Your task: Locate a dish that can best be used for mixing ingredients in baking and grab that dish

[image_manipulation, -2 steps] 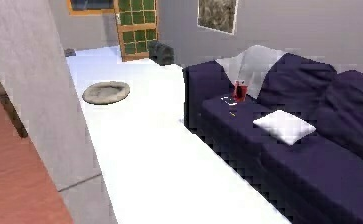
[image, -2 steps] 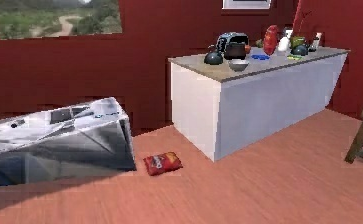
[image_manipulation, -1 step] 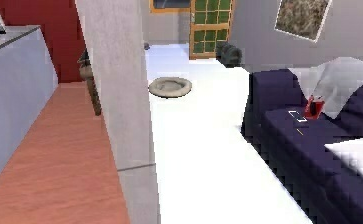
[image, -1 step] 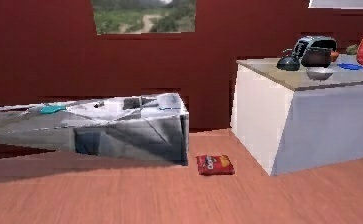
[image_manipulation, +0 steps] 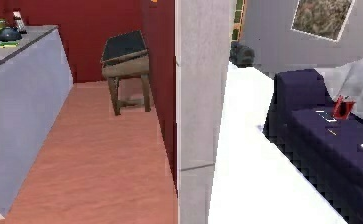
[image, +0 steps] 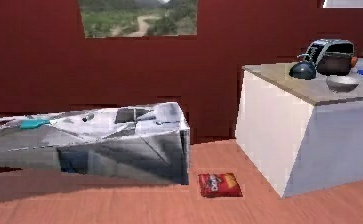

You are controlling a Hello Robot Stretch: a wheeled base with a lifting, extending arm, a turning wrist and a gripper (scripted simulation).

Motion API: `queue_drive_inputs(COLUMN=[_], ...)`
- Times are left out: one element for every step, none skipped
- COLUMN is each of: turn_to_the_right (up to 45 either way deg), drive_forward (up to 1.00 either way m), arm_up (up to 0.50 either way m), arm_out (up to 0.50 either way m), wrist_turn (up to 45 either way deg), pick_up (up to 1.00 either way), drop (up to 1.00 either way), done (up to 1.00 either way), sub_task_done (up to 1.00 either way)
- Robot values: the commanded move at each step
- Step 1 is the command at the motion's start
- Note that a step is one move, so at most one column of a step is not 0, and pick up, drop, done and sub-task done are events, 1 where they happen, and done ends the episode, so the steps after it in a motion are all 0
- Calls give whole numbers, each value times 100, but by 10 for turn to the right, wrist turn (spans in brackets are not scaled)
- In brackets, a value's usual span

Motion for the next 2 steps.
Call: queue_drive_inputs(turn_to_the_right=[360, 0], drive_forward=[0, 30], arm_up=[0, 0], arm_out=[0, 0], wrist_turn=[0, 0], pick_up=[0, 0], drop=[0, 0], done=[0, 0], sub_task_done=[0, 0])
